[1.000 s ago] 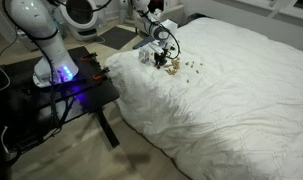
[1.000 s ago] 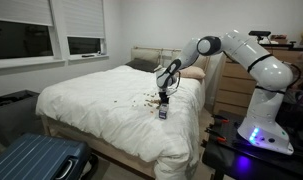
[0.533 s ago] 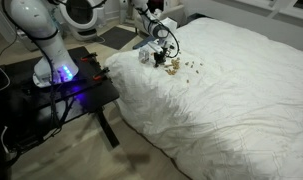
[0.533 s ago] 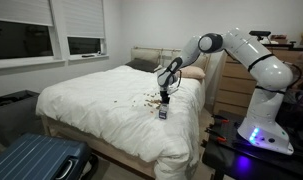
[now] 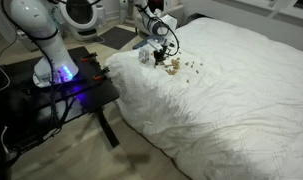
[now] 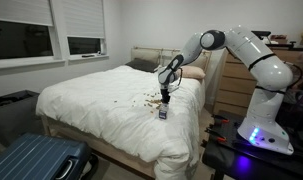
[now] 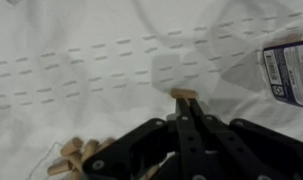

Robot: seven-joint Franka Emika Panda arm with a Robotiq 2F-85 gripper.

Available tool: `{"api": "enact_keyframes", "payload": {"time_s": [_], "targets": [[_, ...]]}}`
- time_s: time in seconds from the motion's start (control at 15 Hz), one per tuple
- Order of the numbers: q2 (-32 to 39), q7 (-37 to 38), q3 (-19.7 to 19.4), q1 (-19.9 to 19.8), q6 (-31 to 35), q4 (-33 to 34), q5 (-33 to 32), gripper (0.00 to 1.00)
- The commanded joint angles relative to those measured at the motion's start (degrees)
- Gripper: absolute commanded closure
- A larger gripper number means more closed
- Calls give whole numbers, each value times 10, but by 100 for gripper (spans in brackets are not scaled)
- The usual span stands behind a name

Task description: Pick some objects from the bed and put them in the clear bottle

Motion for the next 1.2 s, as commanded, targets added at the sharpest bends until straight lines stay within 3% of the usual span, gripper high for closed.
{"api": "enact_keyframes", "payload": {"time_s": [0.0,0.47,1.13], "targets": [[-60,-1,1,2,13,-55,4,99],[-131,-10,5,11,38,-115,0,99],[-247,-20,13,36,140,-268,-14,99]]}}
